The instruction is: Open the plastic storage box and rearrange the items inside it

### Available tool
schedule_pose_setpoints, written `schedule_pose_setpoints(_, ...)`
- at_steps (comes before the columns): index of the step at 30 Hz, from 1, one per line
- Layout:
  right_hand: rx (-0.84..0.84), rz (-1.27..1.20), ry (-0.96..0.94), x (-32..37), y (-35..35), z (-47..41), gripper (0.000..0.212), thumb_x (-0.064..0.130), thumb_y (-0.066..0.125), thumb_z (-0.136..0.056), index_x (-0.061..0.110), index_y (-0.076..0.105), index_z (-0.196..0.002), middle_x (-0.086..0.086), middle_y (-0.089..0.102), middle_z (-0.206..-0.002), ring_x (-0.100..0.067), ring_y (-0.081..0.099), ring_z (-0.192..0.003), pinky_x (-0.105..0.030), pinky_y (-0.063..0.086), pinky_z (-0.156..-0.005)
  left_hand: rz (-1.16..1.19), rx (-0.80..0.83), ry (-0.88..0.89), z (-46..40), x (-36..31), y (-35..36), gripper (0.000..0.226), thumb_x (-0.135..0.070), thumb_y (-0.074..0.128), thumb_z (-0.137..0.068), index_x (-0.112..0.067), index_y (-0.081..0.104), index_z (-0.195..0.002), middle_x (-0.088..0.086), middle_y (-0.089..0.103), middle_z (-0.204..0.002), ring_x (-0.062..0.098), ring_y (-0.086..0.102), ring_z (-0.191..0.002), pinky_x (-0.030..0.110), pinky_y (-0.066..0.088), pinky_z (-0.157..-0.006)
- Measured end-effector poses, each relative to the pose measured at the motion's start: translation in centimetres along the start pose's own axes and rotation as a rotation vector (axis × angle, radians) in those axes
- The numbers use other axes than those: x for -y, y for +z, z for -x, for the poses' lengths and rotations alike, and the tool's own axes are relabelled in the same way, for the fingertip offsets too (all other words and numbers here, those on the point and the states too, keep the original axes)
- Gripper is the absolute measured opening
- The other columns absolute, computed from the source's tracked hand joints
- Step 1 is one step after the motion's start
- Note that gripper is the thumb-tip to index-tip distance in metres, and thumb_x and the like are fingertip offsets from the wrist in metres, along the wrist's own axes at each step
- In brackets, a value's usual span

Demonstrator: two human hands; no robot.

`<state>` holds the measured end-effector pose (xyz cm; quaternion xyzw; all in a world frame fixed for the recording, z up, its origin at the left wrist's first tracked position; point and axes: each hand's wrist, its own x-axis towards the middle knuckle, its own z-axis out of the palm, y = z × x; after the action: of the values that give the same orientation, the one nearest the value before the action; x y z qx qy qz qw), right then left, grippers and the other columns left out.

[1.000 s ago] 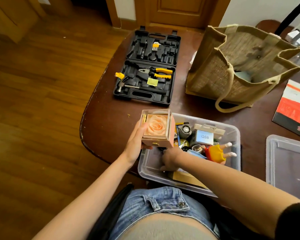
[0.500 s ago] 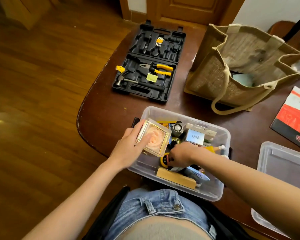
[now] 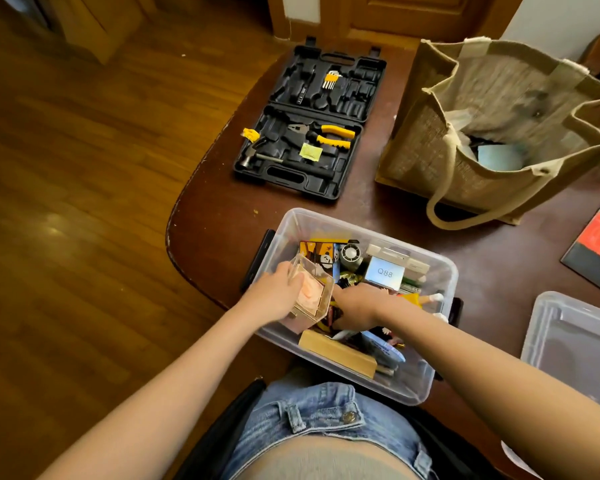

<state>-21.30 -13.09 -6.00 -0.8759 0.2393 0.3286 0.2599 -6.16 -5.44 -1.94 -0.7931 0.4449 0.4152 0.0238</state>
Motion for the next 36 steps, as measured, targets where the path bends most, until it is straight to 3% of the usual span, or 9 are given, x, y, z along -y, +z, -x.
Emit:
schedule_pose_setpoints(8,-0.021,0.038,-0.055,-0.2,1.1,-1.1,0.038,0.039,0.050,-0.090,0.013,0.043,-0.117,-0.007,0.064,-0.101,-0.025,0.057,-0.094,-0.037,0.036,-0.097,-0.053,0.085,-0.134,-0.9,-1.7,-0.9,0.040,-0.024,0.026,-0.104,0.000,0.038,-0.133,0.022,0.049,-0.131,0.035,0.053,-0.115,0.040,0.042,-0.093)
schedule_pose_setpoints(11,-0.020,0.065,-0.061,-0.2,1.1,-1.0,0.025,0.032,0.049,-0.090,0.016,0.046,-0.109,-0.003,0.061,-0.092,-0.023,0.056,-0.088,-0.036,0.034,-0.098,-0.136,0.080,-0.117,-0.8,-1.9,-0.9,0.038,-0.012,0.033,-0.101,-0.001,0.032,-0.137,0.018,0.055,-0.122,0.026,0.059,-0.097,0.032,0.049,-0.069)
schedule_pose_setpoints(14,-0.016,0.069,-0.063,-0.1,0.9,-0.8,0.020,0.028,0.050,-0.090,0.016,0.049,-0.106,0.000,0.055,-0.082,-0.019,0.049,-0.080,-0.035,0.032,-0.099,-0.343,0.124,-0.063,-0.5,-1.7,-0.7,0.049,-0.005,0.043,-0.094,0.003,0.025,-0.139,0.016,0.060,-0.110,0.024,0.057,-0.084,0.025,0.039,-0.051)
schedule_pose_setpoints(17,-0.018,0.054,-0.053,0.1,0.7,-0.8,0.030,0.028,0.051,-0.091,0.016,0.048,-0.117,-0.002,0.062,-0.093,-0.020,0.054,-0.089,-0.034,0.033,-0.100,-0.633,0.150,-0.031,-0.2,-1.3,-0.2,0.042,-0.005,0.046,-0.092,0.001,0.038,-0.133,0.015,0.058,-0.121,0.028,0.059,-0.105,0.032,0.049,-0.074)
schedule_pose_setpoints(21,-0.010,0.065,-0.063,0.0,0.5,-0.5,0.029,0.025,0.051,-0.091,0.015,0.050,-0.118,-0.002,0.062,-0.093,-0.020,0.054,-0.089,-0.034,0.033,-0.101,-0.768,0.008,-0.021,-0.2,-1.7,0.9,0.044,-0.009,0.057,-0.088,-0.006,0.044,-0.130,0.013,0.049,-0.130,0.029,0.052,-0.116,0.033,0.048,-0.081)
schedule_pose_setpoints(24,-0.002,0.115,-0.064,0.2,0.4,-0.2,0.014,0.020,0.052,-0.090,0.013,0.053,-0.102,-0.005,0.062,-0.095,-0.021,0.054,-0.089,-0.033,0.035,-0.097,-0.741,-0.055,0.174,-1.6,-1.5,1.4,0.064,-0.024,0.067,-0.084,-0.013,0.034,-0.138,0.012,0.037,-0.139,0.030,0.037,-0.127,0.039,0.042,-0.095)
schedule_pose_setpoints(29,-0.105,0.040,-0.015,0.7,0.3,0.4,0.025,0.010,0.057,-0.086,0.013,0.059,-0.111,-0.004,0.060,-0.089,-0.023,0.057,-0.083,-0.029,0.045,-0.067,-0.619,0.189,0.314,-3.6,-0.3,1.1,0.052,-0.036,0.056,-0.092,-0.021,0.040,-0.140,0.007,0.047,-0.138,0.027,0.044,-0.125,0.040,0.041,-0.100)
schedule_pose_setpoints(32,-0.233,-0.142,0.015,0.6,0.4,0.7,0.041,0.006,0.056,-0.086,0.020,0.057,-0.125,-0.006,0.063,-0.116,-0.024,0.059,-0.104,-0.033,0.053,-0.080,-0.538,0.217,0.320,-4.1,0.2,0.6,0.047,-0.028,0.052,-0.095,-0.021,0.041,-0.140,0.008,0.047,-0.139,0.027,0.046,-0.125,0.038,0.041,-0.101)
schedule_pose_setpoints(36,-0.433,-0.312,-0.012,-0.2,0.2,2.3,0.029,0.012,0.052,-0.087,0.023,0.065,-0.110,0.002,0.064,-0.111,-0.016,0.056,-0.103,-0.030,0.049,-0.084,-0.429,0.191,0.321,-4.2,0.3,0.8,0.040,-0.028,0.047,-0.098,-0.021,0.046,-0.137,0.005,0.050,-0.139,0.024,0.047,-0.126,0.042,0.040,-0.103)
